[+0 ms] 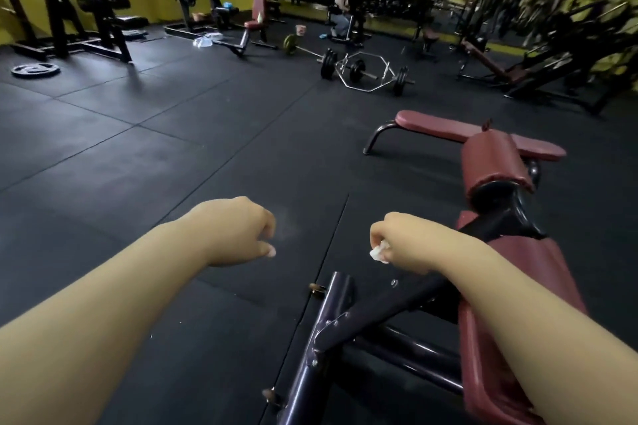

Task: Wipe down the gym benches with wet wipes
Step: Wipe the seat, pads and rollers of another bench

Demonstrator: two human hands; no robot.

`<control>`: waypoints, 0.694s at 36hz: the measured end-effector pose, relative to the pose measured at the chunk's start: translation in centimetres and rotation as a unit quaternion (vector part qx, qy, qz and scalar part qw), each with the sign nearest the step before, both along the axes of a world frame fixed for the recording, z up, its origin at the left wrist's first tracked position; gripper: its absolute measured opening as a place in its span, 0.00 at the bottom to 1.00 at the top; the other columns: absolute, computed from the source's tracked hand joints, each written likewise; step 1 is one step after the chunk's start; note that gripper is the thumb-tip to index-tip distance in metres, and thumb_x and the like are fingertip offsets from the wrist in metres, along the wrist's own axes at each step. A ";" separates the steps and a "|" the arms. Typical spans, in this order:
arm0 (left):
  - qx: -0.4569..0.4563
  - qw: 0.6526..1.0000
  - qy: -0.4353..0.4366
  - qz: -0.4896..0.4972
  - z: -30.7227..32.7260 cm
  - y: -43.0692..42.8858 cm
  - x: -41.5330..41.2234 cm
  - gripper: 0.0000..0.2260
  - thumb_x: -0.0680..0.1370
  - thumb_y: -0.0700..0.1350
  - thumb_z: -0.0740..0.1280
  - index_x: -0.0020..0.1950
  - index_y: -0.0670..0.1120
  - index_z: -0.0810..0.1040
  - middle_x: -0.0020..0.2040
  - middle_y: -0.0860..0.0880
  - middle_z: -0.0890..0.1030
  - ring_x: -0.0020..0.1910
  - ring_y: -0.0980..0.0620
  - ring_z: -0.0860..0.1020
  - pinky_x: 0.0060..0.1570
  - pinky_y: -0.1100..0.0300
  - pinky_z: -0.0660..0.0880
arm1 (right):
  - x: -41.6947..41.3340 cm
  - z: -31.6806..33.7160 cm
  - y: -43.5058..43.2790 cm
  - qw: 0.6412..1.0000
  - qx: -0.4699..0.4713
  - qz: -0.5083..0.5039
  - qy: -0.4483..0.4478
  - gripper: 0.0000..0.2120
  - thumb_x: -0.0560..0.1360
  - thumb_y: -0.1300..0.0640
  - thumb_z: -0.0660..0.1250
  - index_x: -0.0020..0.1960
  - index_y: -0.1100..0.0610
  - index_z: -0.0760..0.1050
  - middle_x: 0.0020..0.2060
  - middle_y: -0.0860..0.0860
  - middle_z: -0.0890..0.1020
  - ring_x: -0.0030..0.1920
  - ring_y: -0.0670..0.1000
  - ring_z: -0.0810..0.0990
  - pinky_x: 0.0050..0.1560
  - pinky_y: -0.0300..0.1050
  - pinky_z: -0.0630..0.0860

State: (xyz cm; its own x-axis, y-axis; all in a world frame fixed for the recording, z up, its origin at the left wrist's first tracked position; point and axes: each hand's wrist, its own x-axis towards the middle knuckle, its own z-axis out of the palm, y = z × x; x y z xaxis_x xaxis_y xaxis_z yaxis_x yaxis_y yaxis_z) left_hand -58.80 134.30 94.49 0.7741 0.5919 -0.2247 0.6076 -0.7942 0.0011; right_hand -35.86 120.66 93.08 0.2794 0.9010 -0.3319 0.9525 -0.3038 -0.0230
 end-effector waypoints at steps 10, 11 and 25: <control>0.019 0.994 0.018 -0.107 -0.6 14.4 9.9 0.12 0.75 0.61 0.62 0.52 0.56 0.74 0.47 0.55 0.74 0.47 0.50 0.76 0.44 0.57 0.73 | 6.5 -0.8 11.1 0.997 0.015 -0.081 -0.003 0.05 0.74 0.56 0.62 0.49 0.51 0.76 0.48 0.47 0.73 0.49 0.52 0.76 0.46 0.47 0.76; 0.017 0.993 0.018 -0.117 -0.4 15.9 11.0 0.12 0.75 0.60 0.62 0.52 0.56 0.74 0.47 0.55 0.74 0.47 0.50 0.75 0.43 0.58 0.73 | 7.3 -0.7 12.3 0.995 0.020 -0.097 -0.003 0.05 0.74 0.57 0.61 0.48 0.51 0.75 0.48 0.47 0.74 0.49 0.53 0.76 0.46 0.47 0.76; -0.015 0.968 0.009 -0.249 1.1 30.5 25.0 0.11 0.76 0.60 0.62 0.52 0.55 0.74 0.50 0.55 0.76 0.45 0.52 0.75 0.40 0.59 0.70 | 14.0 1.5 23.2 0.942 0.099 -0.313 0.067 0.12 0.73 0.64 0.62 0.53 0.61 0.62 0.48 0.58 0.81 0.38 0.53 0.70 0.37 0.45 0.65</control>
State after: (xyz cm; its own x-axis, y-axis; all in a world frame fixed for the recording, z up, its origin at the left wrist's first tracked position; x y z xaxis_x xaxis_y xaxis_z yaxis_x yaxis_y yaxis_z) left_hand -33.76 164.83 95.54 0.9576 0.1382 -0.2527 0.1485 -0.9887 0.0220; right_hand -21.91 143.82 94.53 0.7434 0.6225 -0.2447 0.5733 -0.7815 -0.2464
